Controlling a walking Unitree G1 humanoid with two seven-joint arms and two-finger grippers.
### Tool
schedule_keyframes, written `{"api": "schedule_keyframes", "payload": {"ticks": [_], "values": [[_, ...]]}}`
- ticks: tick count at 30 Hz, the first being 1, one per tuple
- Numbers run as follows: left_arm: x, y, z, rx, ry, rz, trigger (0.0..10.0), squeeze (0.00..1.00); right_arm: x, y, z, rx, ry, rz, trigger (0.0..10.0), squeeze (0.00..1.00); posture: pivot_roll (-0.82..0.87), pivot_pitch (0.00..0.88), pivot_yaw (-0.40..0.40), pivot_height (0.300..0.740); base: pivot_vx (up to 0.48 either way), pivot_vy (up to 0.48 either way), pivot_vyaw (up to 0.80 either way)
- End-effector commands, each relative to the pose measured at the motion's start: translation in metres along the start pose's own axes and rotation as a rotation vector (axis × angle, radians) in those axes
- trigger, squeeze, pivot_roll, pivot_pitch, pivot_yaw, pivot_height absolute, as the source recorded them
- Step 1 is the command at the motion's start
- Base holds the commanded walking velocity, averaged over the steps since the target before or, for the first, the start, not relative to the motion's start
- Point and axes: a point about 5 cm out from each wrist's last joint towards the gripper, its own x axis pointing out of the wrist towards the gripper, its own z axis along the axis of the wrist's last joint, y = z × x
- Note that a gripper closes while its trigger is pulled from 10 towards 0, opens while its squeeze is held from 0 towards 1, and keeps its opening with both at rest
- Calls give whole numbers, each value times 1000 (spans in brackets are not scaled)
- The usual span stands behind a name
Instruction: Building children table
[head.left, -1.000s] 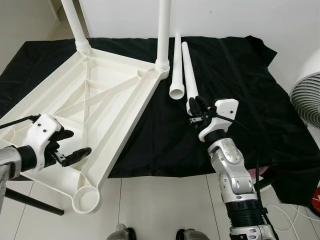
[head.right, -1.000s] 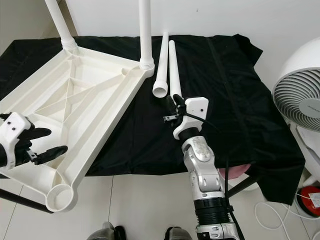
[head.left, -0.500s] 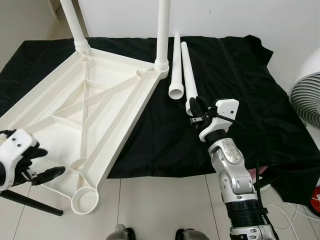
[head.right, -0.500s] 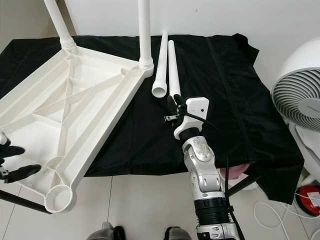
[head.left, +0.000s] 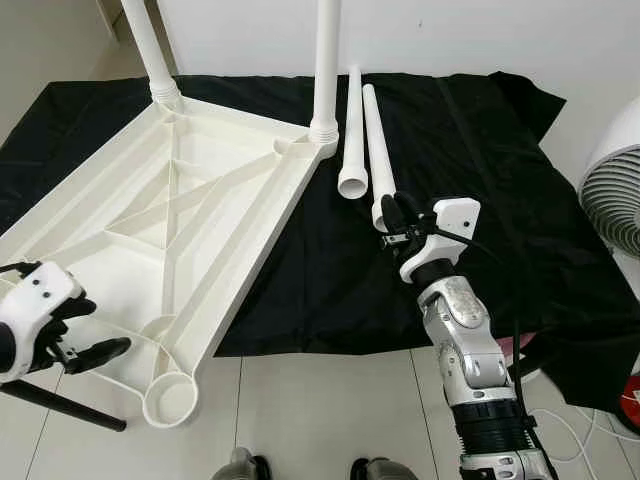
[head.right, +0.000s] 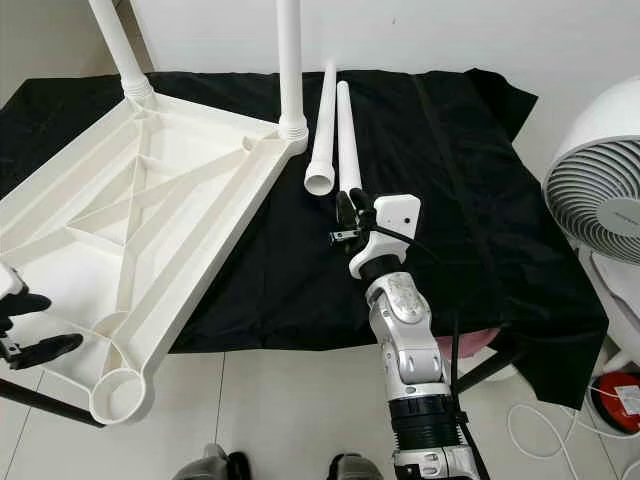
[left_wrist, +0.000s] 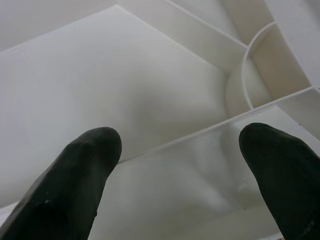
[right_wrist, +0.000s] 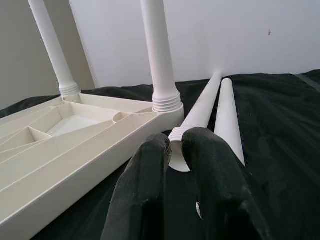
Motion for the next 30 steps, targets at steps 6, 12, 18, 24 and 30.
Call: {"api": "schedule_keyframes", "payload": {"ticks": [6, 12, 18, 24, 30], "values": [[22, -9, 4, 70, 13, -90, 10000, 0, -2, -1, -2, -6, 11, -4, 10000, 0, -36, 127, 51, 740, 0, 0, 0], [34, -16, 2, 106, 36, -139, 10000, 0, -2, -1, -2, -7, 11, -3, 10000, 0, -36, 127, 51, 740, 0, 0, 0], [43, -17, -5, 120, 62, -155, 7255, 0, -3, -1, -2, -10, 12, -2, 10000, 0, -49, 123, 53, 740, 0, 0, 0], [47, -16, -3, 104, 29, -129, 0, 0, -2, -1, -2, -8, 12, -2, 10000, 0, -45, 124, 48, 740, 0, 0, 0], [60, -21, 11, 102, -73, -93, 0, 0, -1, -2, -1, -7, 10, -3, 10000, 0, -43, 127, 47, 740, 0, 0, 0]]}}
